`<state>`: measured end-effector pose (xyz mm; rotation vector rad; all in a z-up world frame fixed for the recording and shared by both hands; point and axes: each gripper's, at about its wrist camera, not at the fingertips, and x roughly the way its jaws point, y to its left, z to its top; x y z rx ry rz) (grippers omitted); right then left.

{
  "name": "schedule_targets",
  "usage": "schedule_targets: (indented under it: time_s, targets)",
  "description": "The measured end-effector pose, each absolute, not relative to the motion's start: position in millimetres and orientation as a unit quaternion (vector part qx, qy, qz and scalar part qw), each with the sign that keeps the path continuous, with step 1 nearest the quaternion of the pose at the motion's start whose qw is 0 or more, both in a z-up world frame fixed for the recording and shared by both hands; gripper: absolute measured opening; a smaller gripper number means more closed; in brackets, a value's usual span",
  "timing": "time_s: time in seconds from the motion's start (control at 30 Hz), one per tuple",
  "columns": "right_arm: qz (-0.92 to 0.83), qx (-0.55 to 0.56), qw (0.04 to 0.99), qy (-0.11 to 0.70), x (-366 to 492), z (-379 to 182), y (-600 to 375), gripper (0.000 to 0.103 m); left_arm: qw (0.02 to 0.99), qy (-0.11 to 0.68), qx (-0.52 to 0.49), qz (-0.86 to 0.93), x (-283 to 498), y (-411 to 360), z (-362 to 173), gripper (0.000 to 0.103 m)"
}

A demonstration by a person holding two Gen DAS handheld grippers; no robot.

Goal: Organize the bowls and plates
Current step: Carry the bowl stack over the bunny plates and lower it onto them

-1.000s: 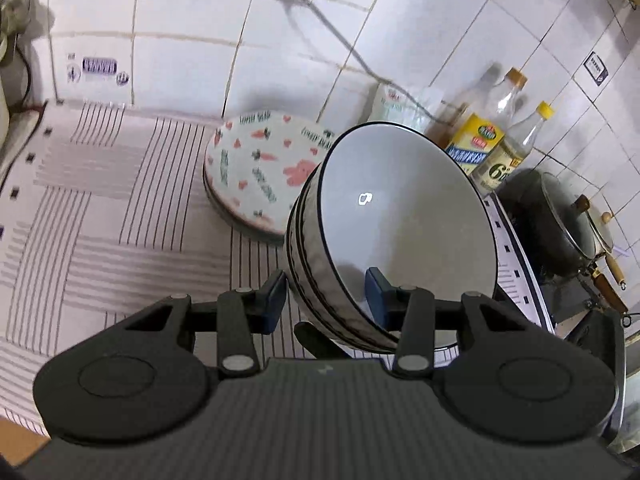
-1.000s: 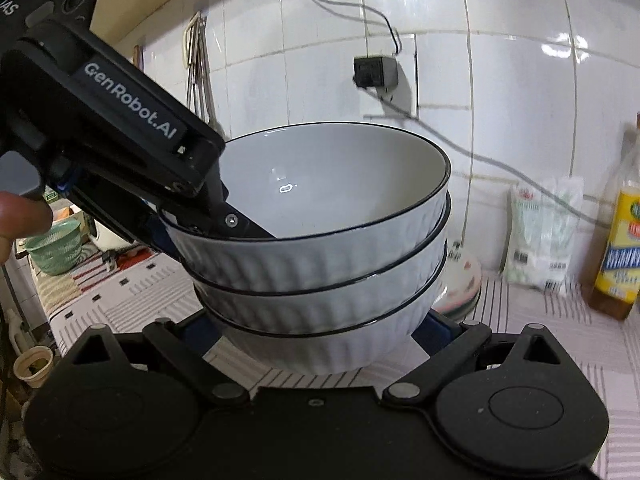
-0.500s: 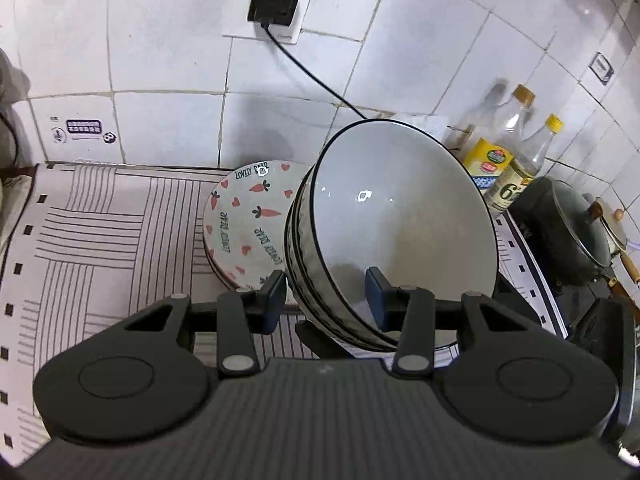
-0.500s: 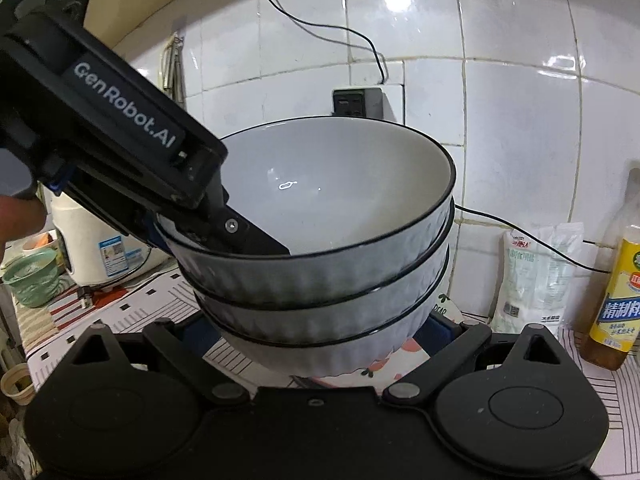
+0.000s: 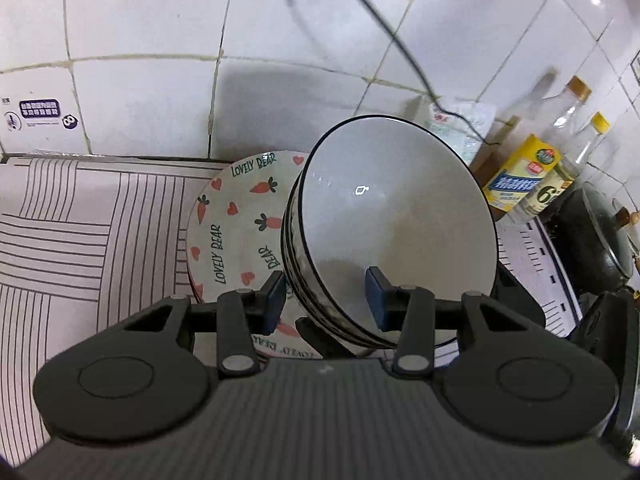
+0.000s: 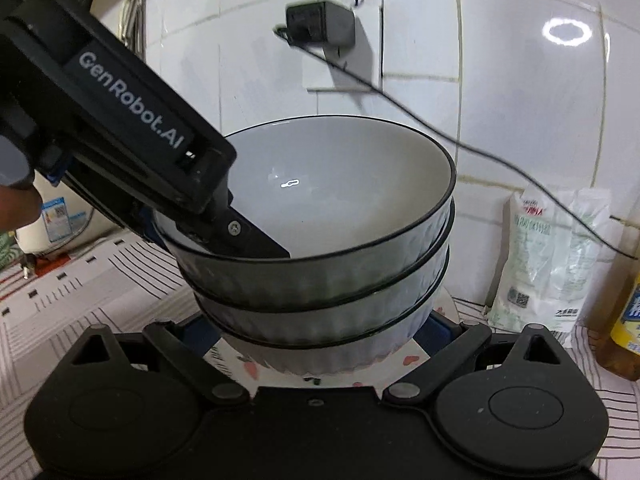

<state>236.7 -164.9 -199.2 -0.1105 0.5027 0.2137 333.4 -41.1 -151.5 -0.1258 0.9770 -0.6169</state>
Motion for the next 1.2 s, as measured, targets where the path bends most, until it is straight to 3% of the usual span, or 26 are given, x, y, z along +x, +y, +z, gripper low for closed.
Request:
schedule_targets:
  time_s: [0.47,1.2]
  targets:
    - [0.083,-0.022,0.952,0.294,274.1,-224.9,-160.7,0.100,0.834,0.477,-0.053,-0.272,363.3,-47.6,-177.7,0.042]
    - [0.061,0.020,0.944,0.325,286.9,-228.8,-163.0,0.100,0.842,0.479,-0.067,-0.238,363.3,-53.2,-177.4,0.043]
